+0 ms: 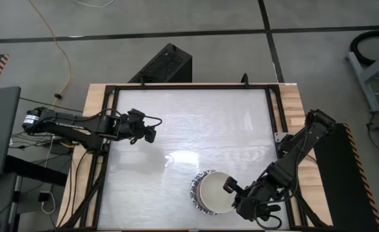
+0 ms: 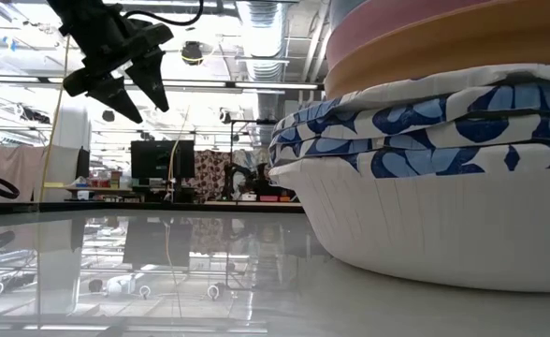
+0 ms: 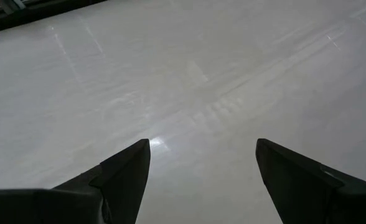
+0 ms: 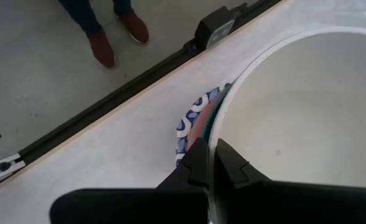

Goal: Nest bowls inside each other
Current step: Stack the white bowl on top of the green bowl

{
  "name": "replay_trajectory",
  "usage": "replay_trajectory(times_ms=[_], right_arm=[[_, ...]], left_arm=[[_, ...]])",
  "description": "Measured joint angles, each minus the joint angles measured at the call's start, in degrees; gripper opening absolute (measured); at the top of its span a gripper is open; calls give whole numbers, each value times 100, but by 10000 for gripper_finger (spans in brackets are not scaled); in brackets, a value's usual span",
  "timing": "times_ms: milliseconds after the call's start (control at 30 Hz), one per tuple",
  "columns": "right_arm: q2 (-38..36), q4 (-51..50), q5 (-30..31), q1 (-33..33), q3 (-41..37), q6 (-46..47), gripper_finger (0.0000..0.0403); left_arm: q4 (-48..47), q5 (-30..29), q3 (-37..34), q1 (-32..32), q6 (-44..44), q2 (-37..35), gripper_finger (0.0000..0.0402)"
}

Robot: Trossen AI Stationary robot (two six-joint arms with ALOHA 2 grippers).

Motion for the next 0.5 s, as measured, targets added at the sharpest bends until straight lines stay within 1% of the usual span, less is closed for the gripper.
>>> replay_trajectory(times_ms=[367, 500], right_arm=[[-20, -3, -168, -4, -2, -12, 11], [-20, 20, -179, -8, -4, -146, 11]], left_arm=[[0, -59, 0, 0, 5, 0, 281], [0, -70, 0, 0, 5, 0, 281]])
